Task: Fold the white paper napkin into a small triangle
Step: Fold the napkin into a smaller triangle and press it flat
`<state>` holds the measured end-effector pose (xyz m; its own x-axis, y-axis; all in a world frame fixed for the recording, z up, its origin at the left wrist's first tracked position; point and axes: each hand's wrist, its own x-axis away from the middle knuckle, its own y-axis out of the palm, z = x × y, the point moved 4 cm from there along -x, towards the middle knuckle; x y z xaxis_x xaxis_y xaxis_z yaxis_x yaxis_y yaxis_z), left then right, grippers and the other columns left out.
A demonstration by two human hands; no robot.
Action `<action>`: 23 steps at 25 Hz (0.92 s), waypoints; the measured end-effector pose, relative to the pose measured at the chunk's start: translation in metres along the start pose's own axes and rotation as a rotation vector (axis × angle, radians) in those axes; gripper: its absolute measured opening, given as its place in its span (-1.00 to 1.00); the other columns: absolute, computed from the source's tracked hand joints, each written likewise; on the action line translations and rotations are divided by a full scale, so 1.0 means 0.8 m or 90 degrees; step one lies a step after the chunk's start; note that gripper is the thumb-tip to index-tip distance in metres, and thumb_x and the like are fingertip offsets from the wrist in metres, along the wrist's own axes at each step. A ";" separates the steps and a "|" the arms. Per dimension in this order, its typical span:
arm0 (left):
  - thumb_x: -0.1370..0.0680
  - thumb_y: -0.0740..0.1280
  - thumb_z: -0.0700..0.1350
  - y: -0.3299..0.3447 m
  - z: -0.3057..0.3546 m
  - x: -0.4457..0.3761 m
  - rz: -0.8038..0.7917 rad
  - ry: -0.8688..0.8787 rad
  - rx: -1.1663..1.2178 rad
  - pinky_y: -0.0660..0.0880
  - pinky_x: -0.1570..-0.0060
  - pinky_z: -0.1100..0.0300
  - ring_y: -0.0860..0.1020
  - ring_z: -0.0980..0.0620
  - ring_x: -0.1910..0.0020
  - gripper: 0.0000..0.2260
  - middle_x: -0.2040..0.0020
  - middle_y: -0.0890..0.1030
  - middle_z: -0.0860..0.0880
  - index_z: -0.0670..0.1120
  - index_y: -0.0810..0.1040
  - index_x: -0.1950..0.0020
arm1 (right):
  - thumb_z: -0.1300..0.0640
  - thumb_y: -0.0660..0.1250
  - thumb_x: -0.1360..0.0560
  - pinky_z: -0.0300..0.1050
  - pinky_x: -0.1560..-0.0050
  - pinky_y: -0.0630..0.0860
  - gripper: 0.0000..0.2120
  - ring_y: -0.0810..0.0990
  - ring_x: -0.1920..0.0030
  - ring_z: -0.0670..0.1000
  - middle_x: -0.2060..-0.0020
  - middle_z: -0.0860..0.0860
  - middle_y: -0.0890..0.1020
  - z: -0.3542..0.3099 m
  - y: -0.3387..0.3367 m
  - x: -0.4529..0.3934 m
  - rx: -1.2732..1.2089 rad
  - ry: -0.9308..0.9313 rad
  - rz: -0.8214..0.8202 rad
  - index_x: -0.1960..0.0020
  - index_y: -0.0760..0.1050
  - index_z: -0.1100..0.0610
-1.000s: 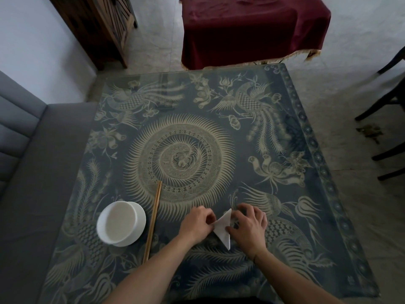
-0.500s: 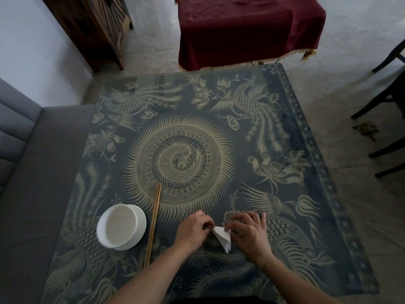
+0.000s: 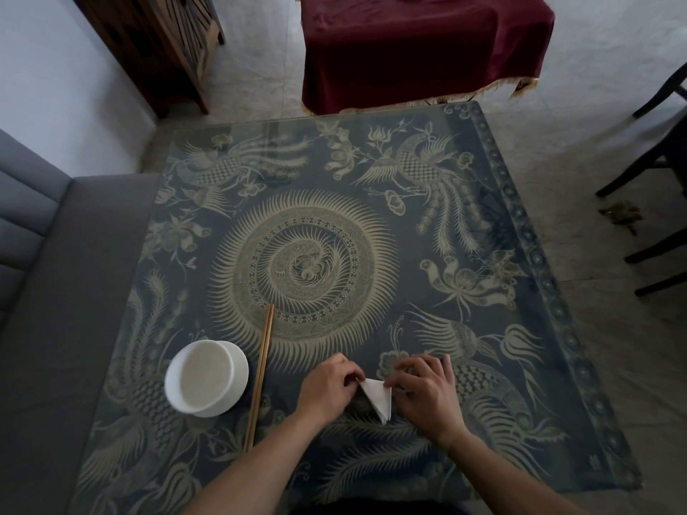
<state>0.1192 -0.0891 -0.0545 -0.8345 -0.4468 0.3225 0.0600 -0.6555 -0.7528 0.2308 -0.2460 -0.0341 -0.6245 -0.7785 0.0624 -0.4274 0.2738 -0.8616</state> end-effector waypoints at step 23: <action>-0.51 0.40 -0.01 0.016 0.024 0.031 0.060 0.238 -0.225 0.50 0.08 0.10 0.48 -0.02 -0.06 -0.77 -0.14 0.48 -0.02 -0.04 0.53 -0.12 | -0.26 0.38 -0.41 0.44 -0.37 0.17 -0.40 0.35 -0.39 0.10 -0.28 -0.06 0.50 0.004 0.024 0.030 0.103 -0.053 -0.073 -0.38 0.42 -0.04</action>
<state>0.1101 -0.1200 -0.0449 -0.9767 -0.2044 0.0655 0.0101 -0.3484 -0.9373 0.2098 -0.2611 -0.0509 -0.5186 -0.8452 0.1291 -0.3785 0.0916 -0.9211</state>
